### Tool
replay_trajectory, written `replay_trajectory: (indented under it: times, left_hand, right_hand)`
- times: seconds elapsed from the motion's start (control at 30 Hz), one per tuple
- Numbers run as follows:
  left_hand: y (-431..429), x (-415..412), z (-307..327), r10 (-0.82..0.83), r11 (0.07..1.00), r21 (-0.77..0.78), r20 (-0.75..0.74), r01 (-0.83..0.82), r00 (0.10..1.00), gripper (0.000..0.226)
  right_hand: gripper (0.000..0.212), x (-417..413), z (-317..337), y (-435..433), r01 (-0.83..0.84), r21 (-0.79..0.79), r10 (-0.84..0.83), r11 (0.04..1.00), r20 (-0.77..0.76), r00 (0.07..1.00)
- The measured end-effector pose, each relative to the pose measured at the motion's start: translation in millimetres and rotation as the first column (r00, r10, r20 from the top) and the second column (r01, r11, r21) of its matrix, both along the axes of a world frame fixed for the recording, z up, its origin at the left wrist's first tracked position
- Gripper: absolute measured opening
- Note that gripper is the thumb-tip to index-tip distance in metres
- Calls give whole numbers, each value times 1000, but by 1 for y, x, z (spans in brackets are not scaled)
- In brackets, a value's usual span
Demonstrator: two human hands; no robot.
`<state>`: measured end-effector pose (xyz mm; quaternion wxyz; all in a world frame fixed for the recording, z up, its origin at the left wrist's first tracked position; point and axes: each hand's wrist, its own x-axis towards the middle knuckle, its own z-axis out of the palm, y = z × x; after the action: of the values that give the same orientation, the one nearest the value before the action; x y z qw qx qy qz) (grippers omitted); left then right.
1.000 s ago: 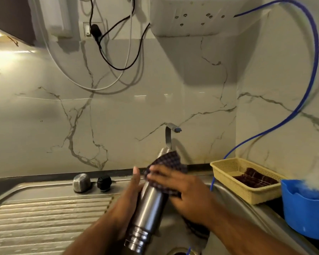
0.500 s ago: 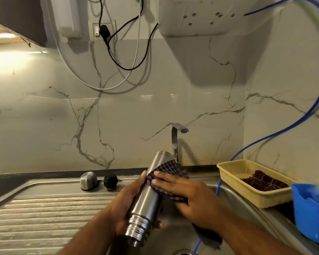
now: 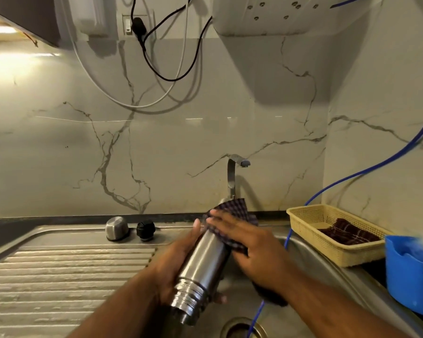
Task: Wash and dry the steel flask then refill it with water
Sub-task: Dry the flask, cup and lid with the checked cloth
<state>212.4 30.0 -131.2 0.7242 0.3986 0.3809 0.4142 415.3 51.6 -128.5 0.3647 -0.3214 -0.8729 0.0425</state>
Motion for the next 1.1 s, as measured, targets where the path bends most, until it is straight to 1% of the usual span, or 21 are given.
replay_trajectory:
  times: [0.07, 0.13, 0.2, 0.23, 0.27, 0.3, 0.33, 0.4, 0.47, 0.53, 0.6, 0.63, 0.67, 0.7, 0.73, 0.8, 0.87, 0.9, 0.97, 1.03, 1.1]
  left_hand:
    - [3, -3, -2, 72, 997, -44, 30, -70, 997, 73]
    - [5, -11, 2, 142, 989, -58, 61, -139, 988, 68]
    - [7, -19, 6, 195, 980, -42, 18, -194, 981, 60]
    - [8, -21, 6, 191, 981, -41, 17, -191, 981, 58]
    - [6, -20, 8, 161, 986, -48, 40, -160, 986, 58]
    - [5, -18, 7, 118, 993, -33, 66, -116, 991, 58]
    - [3, -16, 7, 70, 998, -10, 96, -70, 993, 57]
    - [2, -12, 4, 41, 998, 38, 83, -44, 996, 51]
    - [3, -9, 2, 41, 998, 49, 68, -44, 997, 55]
    - [4, -8, 3, 69, 998, 1, 107, -69, 992, 65]
    - [7, -17, 5, 189, 982, -9, 42, -188, 981, 63]
    - [10, -23, 4, 236, 972, -3, 12, -236, 972, 62]
    - [12, -27, 4, 229, 974, 0, 11, -229, 973, 65]
    - [11, -27, 5, 192, 981, -2, 9, -192, 981, 68]
    - [8, -25, 5, 137, 991, 0, 21, -137, 990, 68]
    - [6, -18, 1, 56, 997, 42, 30, -58, 998, 60]
    - [4, -9, -1, 32, 991, 128, -26, -28, 999, 55]
    - [5, -5, -4, 25, 989, 145, -40, -19, 999, 61]
    - [6, 2, -5, 57, 993, 107, -31, -53, 998, 71]
    - [9, 3, -6, 120, 991, 61, -3, -119, 993, 66]
    - [7, -1, -2, 165, 986, 7, 43, -166, 985, 60]
  right_hand:
    - [77, -13, -3, -11, -129, 1, 128, 992, 105, 986]
    - [70, -25, -3, -20, -278, 4, 270, 961, 223, 937]
    - [63, -30, 0, -22, -374, 50, 335, 926, 347, 876]
    - [61, -29, 1, -19, -385, 70, 331, 920, 385, 861]
    - [62, -26, 2, -16, -368, 93, 307, 925, 386, 870]
    - [66, -20, 2, -11, -316, 114, 260, 942, 351, 900]
    - [72, -13, 3, -5, -237, 120, 195, 964, 284, 939]
    - [78, 1, 3, 4, -117, 158, 92, 981, 156, 983]
    - [72, 1, 3, 1, -123, 182, 97, 976, 147, 984]
    - [62, -13, 2, -13, -235, 169, 191, 957, 239, 952]
    - [55, -28, -1, -24, -364, 183, 272, 913, 391, 879]
    - [53, -32, -4, -25, -407, 196, 283, 892, 458, 843]
    - [54, -33, -4, -22, -412, 201, 277, 889, 480, 832]
    - [57, -30, -2, -17, -378, 193, 261, 905, 450, 854]
    - [63, -24, 0, -11, -322, 182, 235, 929, 380, 895]
    - [78, -10, 3, 0, -166, 171, 132, 971, 192, 972]
    - [86, 1, 5, 9, -33, 151, 23, 988, 65, 998]
    - [87, 3, 5, 11, 8, 124, -13, 992, 39, 999]
    - [87, -1, 1, 10, 3, 37, -4, 999, 37, 999]
    - [83, -9, -3, 2, -89, -25, 90, 996, 53, 995]
    - [78, -17, -3, -10, -209, -36, 212, 977, 101, 972]
